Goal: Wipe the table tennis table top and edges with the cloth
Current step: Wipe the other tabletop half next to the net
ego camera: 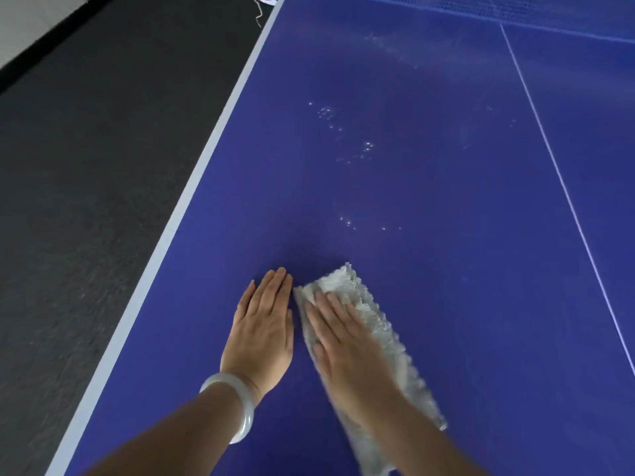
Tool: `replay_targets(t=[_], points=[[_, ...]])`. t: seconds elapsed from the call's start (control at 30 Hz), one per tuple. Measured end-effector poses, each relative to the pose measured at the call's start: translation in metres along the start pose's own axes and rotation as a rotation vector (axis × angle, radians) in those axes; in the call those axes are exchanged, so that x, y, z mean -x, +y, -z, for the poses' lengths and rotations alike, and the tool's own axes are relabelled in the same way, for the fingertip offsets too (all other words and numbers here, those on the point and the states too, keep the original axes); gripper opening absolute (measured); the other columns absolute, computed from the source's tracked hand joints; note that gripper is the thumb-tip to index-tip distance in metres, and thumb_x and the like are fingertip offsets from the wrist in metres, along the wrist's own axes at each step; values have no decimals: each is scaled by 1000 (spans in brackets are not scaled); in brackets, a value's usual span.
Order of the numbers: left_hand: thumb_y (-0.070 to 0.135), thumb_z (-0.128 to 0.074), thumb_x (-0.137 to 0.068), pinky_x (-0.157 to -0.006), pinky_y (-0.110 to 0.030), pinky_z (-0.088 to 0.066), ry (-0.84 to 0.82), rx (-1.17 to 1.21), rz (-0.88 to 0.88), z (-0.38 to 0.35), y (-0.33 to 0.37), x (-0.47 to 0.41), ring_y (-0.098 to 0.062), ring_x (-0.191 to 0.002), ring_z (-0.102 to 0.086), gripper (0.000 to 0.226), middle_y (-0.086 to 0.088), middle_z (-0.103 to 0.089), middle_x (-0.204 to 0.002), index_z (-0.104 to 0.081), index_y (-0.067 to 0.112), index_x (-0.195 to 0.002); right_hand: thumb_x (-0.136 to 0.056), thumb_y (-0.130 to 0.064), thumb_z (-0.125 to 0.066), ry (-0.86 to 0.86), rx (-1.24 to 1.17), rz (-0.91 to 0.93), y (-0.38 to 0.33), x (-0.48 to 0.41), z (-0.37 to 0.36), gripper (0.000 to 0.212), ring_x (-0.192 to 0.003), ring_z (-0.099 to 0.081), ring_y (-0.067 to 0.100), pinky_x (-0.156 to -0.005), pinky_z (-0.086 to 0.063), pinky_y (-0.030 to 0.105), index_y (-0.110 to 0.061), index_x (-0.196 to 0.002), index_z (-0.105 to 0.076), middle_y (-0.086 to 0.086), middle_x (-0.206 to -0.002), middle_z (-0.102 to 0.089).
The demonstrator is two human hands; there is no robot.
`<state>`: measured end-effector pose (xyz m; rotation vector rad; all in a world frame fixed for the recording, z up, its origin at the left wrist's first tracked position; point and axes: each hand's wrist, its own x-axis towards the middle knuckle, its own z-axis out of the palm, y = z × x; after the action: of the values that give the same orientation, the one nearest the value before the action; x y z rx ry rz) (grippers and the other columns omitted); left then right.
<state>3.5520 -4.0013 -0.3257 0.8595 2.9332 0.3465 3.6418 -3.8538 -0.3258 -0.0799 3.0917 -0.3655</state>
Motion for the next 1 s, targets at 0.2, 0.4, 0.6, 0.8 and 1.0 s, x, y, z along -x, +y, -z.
replay_targets(t=[0.2,0.4,0.6,0.8,1.0], points=[[25,-20,-101,-122,-41,-22,14,-53,23,-5,-1,-1,-18,-147,-29,56,-5,-35,-157,-36,7,-151,-102,-44,-7,6,75,-587,131,27,26,57,-154,14,20,-124,5,48,-37,-157,7,-6,-168,6],[27,-20,-99,-123,-40,-17,15,-36,13,-4,1,-2,-19,-148,-26,58,-6,-32,-158,-34,7,-152,-100,-26,-22,83,71,-399,44,43,1,62,-154,-13,30,-122,-10,43,-9,-159,-15,9,-166,-14],[20,-30,-100,-119,-48,-29,25,-64,-24,-5,1,-1,-29,-142,-38,51,-15,-42,-151,-42,-1,-146,-100,-39,-15,113,47,-547,138,114,24,63,-152,13,6,-124,6,30,-25,-159,1,-11,-164,11],[-1,-64,-85,-108,-56,-40,32,-15,2,-5,49,-29,-45,-128,-47,51,-25,-49,-137,-52,-8,-133,-105,-26,-17,183,-24,-824,143,14,28,62,-153,18,26,-125,4,43,-12,-158,14,8,-166,16],[17,-49,-100,-122,-42,-20,3,28,-378,-24,113,-76,-29,-144,-33,51,-13,-38,-153,-41,0,-147,-106,-38,-21,23,61,-224,131,112,24,60,-155,0,15,-123,-2,37,-19,-161,-10,-2,-169,-3]])
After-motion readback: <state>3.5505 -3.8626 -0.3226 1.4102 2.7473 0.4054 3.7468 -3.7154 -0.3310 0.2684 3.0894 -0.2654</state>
